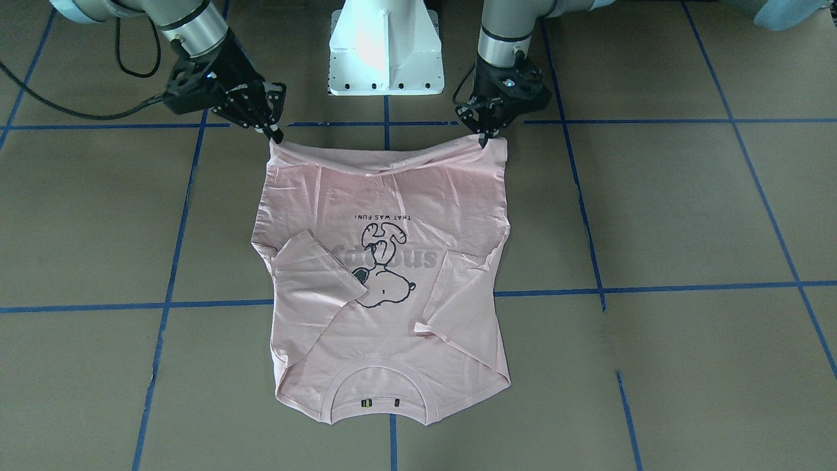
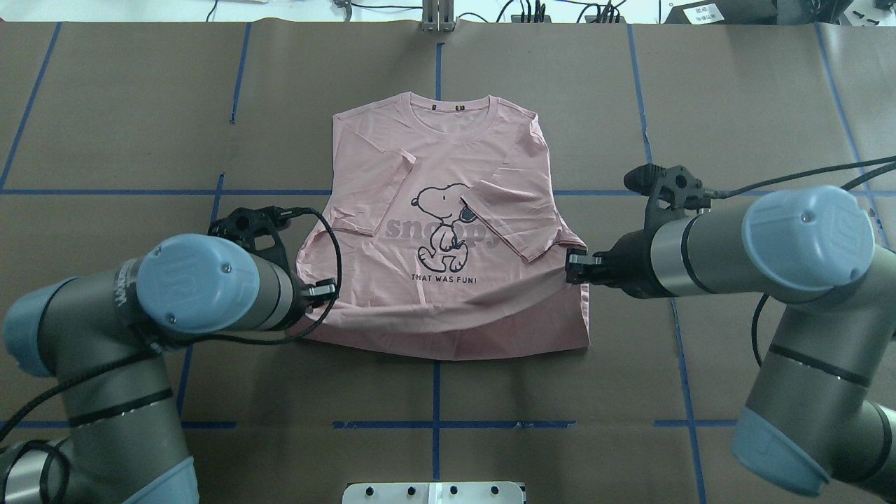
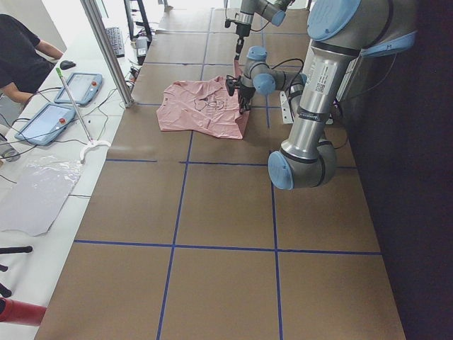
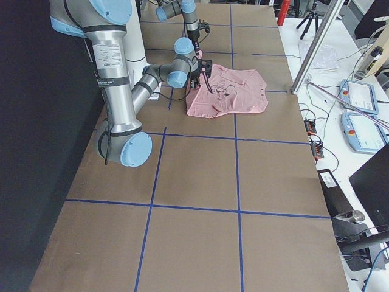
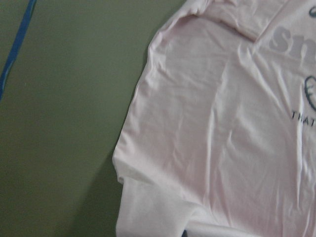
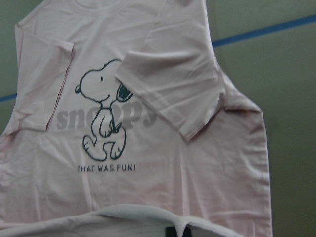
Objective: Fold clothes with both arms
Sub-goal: 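Lift the hem with both grippers and fold it toward the collar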
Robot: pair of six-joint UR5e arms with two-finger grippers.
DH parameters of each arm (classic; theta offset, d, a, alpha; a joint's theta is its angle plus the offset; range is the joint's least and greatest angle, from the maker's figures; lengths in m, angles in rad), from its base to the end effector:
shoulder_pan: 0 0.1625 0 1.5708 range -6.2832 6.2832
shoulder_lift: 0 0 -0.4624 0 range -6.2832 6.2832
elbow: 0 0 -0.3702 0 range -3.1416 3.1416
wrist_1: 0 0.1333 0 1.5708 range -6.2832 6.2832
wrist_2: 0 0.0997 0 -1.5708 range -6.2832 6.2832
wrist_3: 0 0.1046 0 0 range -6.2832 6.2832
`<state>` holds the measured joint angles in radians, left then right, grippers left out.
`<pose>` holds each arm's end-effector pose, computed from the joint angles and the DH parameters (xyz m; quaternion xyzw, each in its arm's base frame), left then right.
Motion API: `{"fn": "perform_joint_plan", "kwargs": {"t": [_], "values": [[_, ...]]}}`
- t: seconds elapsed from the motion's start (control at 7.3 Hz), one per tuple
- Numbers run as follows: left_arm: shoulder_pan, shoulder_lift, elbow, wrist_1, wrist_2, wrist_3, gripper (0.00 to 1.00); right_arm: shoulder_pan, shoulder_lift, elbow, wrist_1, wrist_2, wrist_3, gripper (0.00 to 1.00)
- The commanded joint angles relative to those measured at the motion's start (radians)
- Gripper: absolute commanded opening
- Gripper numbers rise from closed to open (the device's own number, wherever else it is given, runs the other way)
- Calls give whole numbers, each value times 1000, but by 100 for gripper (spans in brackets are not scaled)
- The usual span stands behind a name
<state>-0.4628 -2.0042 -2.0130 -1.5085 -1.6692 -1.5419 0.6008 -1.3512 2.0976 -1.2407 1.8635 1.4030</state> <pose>0.4600 -0.3670 0.2969 0.0523 0.3942 -0.1785 0.9000 -0.3607 -0.3722 0.3222 0.0741 -0.5171 0.1095 0.8457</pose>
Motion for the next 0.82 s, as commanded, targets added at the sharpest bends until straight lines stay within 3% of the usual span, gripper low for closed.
{"fn": "perform_joint_plan", "kwargs": {"t": [0.0,0.41,0.68], "values": [[-136,-59,235,-204,-6,52,0,109,82,-181,82,22,-35,0],[-244,-224,444,-274,-23,88,0,174,312,-489,115,28,-32,0],[-275,-252,596,-382,-21,133,0,265,354,-638,218,84,-32,0]]}}
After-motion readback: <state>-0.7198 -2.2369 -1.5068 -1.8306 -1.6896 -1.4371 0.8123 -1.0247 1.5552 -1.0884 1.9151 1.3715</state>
